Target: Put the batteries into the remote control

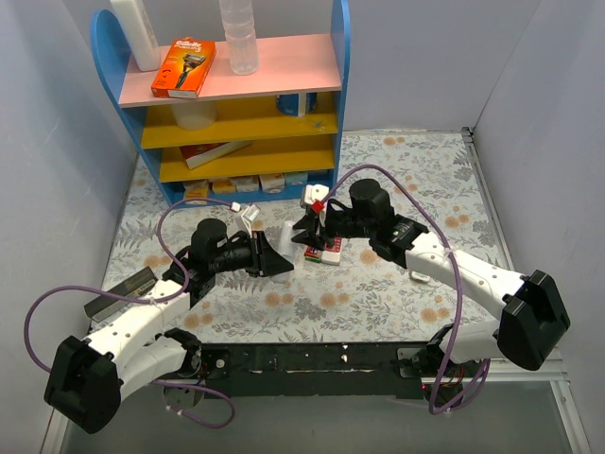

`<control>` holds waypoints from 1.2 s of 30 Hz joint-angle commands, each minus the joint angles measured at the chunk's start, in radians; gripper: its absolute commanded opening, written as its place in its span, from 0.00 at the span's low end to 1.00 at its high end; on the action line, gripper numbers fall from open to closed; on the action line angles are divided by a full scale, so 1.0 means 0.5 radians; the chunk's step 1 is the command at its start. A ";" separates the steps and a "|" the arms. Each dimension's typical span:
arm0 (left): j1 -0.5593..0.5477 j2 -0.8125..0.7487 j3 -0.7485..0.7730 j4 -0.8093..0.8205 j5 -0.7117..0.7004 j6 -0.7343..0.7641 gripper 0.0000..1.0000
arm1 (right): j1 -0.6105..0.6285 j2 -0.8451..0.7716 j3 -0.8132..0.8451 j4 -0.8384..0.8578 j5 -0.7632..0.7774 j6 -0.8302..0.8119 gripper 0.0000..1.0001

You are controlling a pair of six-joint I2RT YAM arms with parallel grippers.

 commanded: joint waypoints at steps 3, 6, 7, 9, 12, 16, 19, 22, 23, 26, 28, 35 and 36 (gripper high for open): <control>-0.045 0.027 0.061 0.111 0.041 0.073 0.00 | 0.017 0.041 -0.230 0.114 0.038 0.187 0.33; -0.072 0.086 0.058 0.090 0.026 0.094 0.00 | 0.017 0.047 -0.341 0.181 0.041 0.242 0.31; -0.085 0.101 0.055 0.087 0.017 0.100 0.00 | 0.017 0.050 -0.362 0.194 0.038 0.258 0.31; -0.112 0.141 0.055 0.065 -0.017 0.113 0.00 | 0.017 0.050 -0.430 0.252 0.023 0.313 0.27; -0.140 0.196 0.046 0.044 -0.078 0.125 0.00 | 0.017 0.050 -0.522 0.328 0.020 0.368 0.22; -0.164 0.251 0.043 0.028 -0.133 0.146 0.00 | 0.017 0.074 -0.617 0.408 0.026 0.417 0.15; -0.192 0.297 0.046 -0.002 -0.186 0.171 0.00 | 0.017 0.102 -0.672 0.454 0.014 0.454 0.15; -0.226 0.358 0.064 -0.063 -0.256 0.205 0.00 | 0.017 0.111 -0.724 0.494 0.035 0.488 0.14; -0.235 0.371 0.067 -0.115 -0.281 0.214 0.00 | 0.014 0.117 -0.734 0.506 0.044 0.494 0.14; -0.263 0.411 0.064 -0.162 -0.360 0.214 0.00 | 0.005 0.120 -0.770 0.528 0.050 0.512 0.13; -0.275 0.426 0.067 -0.183 -0.412 0.214 0.00 | 0.002 0.126 -0.783 0.540 0.054 0.519 0.13; -0.287 0.466 0.107 -0.284 -0.551 0.220 0.00 | -0.001 0.114 -0.838 0.574 0.063 0.543 0.13; -0.293 0.463 0.110 -0.288 -0.560 0.226 0.00 | -0.004 0.111 -0.850 0.577 0.066 0.546 0.13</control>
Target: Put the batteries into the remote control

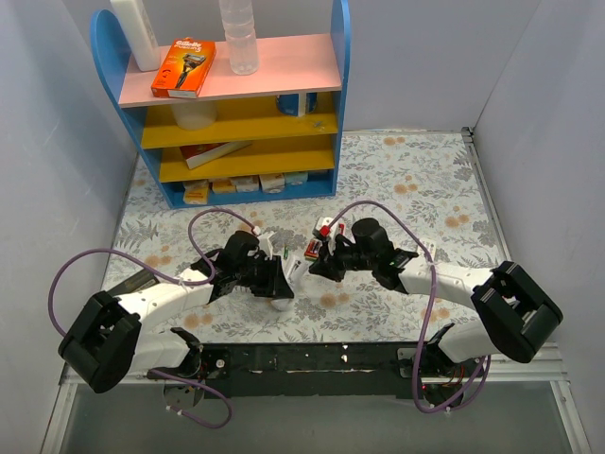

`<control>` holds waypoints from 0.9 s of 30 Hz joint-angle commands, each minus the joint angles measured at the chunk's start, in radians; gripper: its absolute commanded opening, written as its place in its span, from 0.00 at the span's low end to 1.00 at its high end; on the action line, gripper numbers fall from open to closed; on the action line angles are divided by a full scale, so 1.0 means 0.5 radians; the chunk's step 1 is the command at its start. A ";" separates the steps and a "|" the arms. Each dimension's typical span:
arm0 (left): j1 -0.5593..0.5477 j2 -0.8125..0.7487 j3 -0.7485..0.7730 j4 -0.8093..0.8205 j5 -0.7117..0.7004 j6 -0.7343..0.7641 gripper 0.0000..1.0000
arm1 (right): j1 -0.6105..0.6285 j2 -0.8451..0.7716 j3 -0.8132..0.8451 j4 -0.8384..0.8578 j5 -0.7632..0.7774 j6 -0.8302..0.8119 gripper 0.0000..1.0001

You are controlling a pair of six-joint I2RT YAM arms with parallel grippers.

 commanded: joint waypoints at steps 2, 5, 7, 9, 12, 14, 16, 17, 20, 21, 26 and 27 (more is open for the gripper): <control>0.001 -0.024 0.128 0.105 -0.182 0.041 0.00 | 0.023 0.009 -0.058 -0.016 -0.086 0.066 0.13; -0.005 -0.018 0.140 0.092 -0.191 0.056 0.00 | 0.019 0.021 -0.080 -0.006 -0.037 0.072 0.13; -0.005 -0.015 0.143 0.083 -0.200 0.059 0.00 | 0.013 0.030 -0.098 0.003 -0.019 0.073 0.13; -0.008 -0.021 0.146 0.074 -0.228 0.059 0.00 | 0.007 0.043 -0.104 0.003 -0.006 0.079 0.13; -0.008 -0.046 0.131 0.040 -0.277 0.041 0.00 | -0.002 0.015 -0.123 0.003 0.070 0.112 0.14; -0.008 -0.092 0.116 0.028 -0.332 0.016 0.00 | -0.002 -0.040 -0.123 -0.025 0.202 0.128 0.18; -0.008 -0.129 0.079 0.034 -0.387 -0.008 0.00 | -0.002 -0.083 -0.105 -0.080 0.379 0.204 0.28; -0.005 -0.168 0.063 0.043 -0.409 -0.023 0.00 | -0.002 -0.123 -0.071 -0.159 0.432 0.226 0.30; -0.002 -0.263 -0.022 0.083 -0.476 -0.109 0.00 | -0.005 -0.141 0.070 -0.382 0.586 0.263 0.45; 0.001 -0.291 -0.050 0.095 -0.491 -0.167 0.00 | -0.002 -0.129 0.110 -0.438 0.610 0.266 0.49; 0.032 -0.472 -0.203 0.163 -0.626 -0.327 0.00 | -0.002 -0.013 0.331 -0.715 0.880 0.345 0.53; 0.038 -0.497 -0.216 0.160 -0.642 -0.336 0.00 | -0.002 0.003 0.389 -0.736 0.935 0.400 0.53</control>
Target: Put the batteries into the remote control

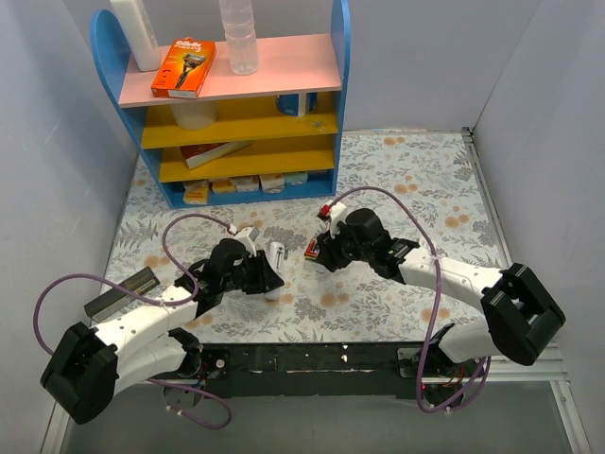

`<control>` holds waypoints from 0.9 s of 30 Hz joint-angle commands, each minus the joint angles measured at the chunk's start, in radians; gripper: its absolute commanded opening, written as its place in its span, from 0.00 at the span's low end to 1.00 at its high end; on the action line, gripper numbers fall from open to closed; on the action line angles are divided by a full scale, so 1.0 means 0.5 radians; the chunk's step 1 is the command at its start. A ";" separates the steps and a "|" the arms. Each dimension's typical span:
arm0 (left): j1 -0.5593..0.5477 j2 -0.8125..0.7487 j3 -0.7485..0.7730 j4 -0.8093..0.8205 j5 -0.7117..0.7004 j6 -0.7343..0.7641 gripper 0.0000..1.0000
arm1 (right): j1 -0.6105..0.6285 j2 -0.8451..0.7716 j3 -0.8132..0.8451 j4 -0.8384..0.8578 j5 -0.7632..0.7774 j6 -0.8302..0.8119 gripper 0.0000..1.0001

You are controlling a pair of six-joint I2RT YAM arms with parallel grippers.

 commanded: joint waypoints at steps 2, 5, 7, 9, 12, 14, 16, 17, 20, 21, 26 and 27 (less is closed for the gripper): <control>0.044 -0.216 -0.077 0.054 -0.196 -0.154 0.00 | -0.004 0.127 0.268 -0.297 0.502 0.158 0.53; 0.053 -0.289 -0.077 0.008 -0.233 -0.157 0.00 | -0.004 0.250 0.428 -0.383 0.594 0.171 0.53; 0.053 -0.323 -0.080 -0.013 -0.255 -0.163 0.00 | -0.004 0.357 0.529 -0.441 0.665 0.164 0.53; 0.056 -0.348 -0.086 -0.028 -0.295 -0.184 0.00 | -0.004 0.428 0.606 -0.500 0.671 0.170 0.53; 0.056 -0.412 -0.105 -0.068 -0.338 -0.215 0.00 | -0.001 0.532 0.768 -0.586 0.589 0.180 0.53; 0.059 -0.458 -0.120 -0.090 -0.381 -0.233 0.00 | 0.018 0.569 0.833 -0.583 0.469 0.210 0.54; 0.066 -0.498 -0.154 -0.117 -0.423 -0.276 0.00 | 0.048 0.618 0.873 -0.583 0.411 0.262 0.54; 0.072 -0.522 -0.163 -0.127 -0.427 -0.288 0.00 | 0.064 0.646 0.946 -0.625 0.392 0.335 0.54; 0.084 -0.611 -0.200 -0.173 -0.534 -0.334 0.00 | 0.122 0.774 1.072 -0.712 0.361 0.440 0.55; 0.084 -0.654 -0.209 -0.197 -0.546 -0.347 0.00 | 0.140 0.811 1.157 -0.770 0.374 0.501 0.55; 0.106 -0.765 -0.276 -0.243 -0.565 -0.411 0.00 | 0.266 1.054 1.403 -0.926 0.503 0.683 0.55; 0.106 -0.777 -0.276 -0.258 -0.565 -0.411 0.00 | 0.279 1.078 1.461 -0.948 0.521 0.707 0.55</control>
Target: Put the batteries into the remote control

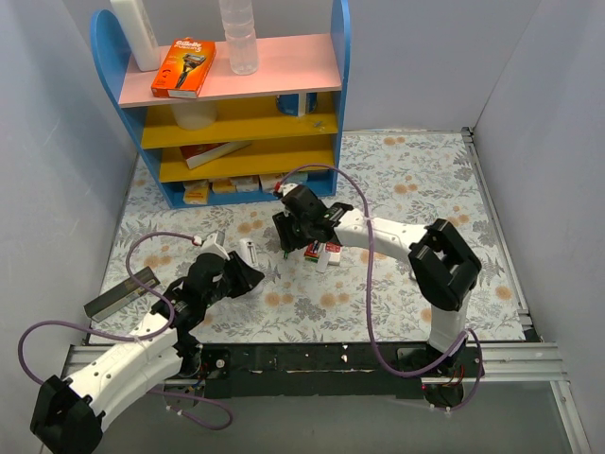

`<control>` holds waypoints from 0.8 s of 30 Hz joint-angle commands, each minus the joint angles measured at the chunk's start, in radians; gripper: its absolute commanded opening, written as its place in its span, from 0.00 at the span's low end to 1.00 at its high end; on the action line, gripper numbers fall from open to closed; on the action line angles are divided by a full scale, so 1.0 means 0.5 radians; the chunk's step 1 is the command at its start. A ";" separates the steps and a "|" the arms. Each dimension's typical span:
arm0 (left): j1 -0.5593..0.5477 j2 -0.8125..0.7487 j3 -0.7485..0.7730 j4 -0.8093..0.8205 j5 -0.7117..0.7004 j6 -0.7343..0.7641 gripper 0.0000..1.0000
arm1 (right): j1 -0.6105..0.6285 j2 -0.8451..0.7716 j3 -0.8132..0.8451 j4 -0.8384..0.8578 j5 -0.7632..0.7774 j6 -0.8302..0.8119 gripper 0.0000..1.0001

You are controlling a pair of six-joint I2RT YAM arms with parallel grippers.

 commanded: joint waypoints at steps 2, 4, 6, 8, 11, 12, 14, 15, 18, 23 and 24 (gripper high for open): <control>0.019 -0.115 -0.029 -0.058 -0.073 -0.052 0.00 | 0.093 0.180 0.237 -0.200 0.128 0.230 0.55; 0.019 -0.136 -0.025 -0.080 -0.067 -0.052 0.00 | 0.103 0.205 0.261 -0.219 0.125 0.218 0.54; 0.019 -0.149 -0.025 -0.089 -0.061 -0.046 0.00 | 0.106 0.202 0.255 -0.225 0.112 0.196 0.54; 0.019 -0.158 -0.028 -0.092 -0.052 -0.037 0.00 | 0.106 0.186 0.228 -0.243 0.091 0.123 0.54; 0.022 -0.152 -0.022 -0.076 -0.034 -0.021 0.00 | 0.103 0.134 0.151 -0.271 0.066 0.010 0.54; 0.019 -0.146 -0.019 -0.070 -0.028 -0.015 0.00 | 0.106 0.095 0.130 -0.280 0.078 -0.012 0.54; 0.022 -0.137 -0.013 -0.061 -0.024 -0.003 0.00 | 0.106 0.054 0.050 -0.286 0.082 -0.064 0.53; 0.019 -0.128 -0.010 -0.049 -0.018 0.006 0.00 | 0.097 0.033 0.028 -0.296 0.097 -0.074 0.53; 0.019 -0.103 -0.004 -0.031 -0.003 0.013 0.00 | 0.081 0.002 -0.045 -0.299 0.134 -0.101 0.52; 0.019 -0.100 -0.001 -0.021 0.015 0.019 0.00 | 0.054 -0.016 -0.098 -0.265 0.164 -0.135 0.50; 0.019 -0.100 -0.004 -0.021 0.016 0.016 0.00 | 0.044 -0.010 -0.101 -0.259 0.158 -0.141 0.50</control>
